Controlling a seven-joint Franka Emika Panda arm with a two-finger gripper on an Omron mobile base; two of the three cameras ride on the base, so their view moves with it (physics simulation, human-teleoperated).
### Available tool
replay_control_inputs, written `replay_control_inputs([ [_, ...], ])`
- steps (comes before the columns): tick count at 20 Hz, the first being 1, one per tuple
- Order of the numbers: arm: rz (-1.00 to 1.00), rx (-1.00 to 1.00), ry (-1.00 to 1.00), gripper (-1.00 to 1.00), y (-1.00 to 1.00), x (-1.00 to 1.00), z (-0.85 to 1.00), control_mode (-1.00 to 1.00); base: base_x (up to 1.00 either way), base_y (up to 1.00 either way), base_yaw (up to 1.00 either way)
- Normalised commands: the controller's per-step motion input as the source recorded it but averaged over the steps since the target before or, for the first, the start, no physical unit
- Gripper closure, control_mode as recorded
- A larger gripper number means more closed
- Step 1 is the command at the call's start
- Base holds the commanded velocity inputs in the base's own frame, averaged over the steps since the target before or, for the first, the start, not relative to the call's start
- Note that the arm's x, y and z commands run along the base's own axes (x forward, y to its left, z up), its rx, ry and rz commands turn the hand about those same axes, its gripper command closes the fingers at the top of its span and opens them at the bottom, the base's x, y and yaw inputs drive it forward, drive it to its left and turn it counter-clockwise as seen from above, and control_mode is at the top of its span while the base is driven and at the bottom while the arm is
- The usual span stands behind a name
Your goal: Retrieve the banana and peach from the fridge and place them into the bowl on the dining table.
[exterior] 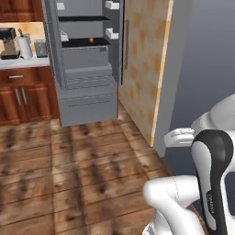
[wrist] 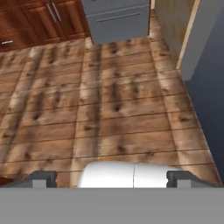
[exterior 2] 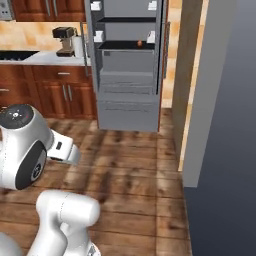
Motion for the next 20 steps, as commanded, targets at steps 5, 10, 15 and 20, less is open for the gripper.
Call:
replay_control_inputs([
  [5, 0.0, 0.0, 0.0, -1.0, 0.0, 0.0, 0.0, 1.0, 1.0, -0.04, 0.01],
  [10, 0.0, 0.0, 0.0, -1.0, 0.0, 0.0, 0.0, 1.0, 1.0, -0.06, 0.0],
  [15, 0.0, 0.0, 0.0, -1.0, 0.0, 0.0, 0.0, 1.0, 1.0, 0.0, 0.0],
  [20, 0.0, 0.0, 0.0, -1.0, 0.0, 0.0, 0.0, 1.0, 1.0, 0.0, 0.0],
])
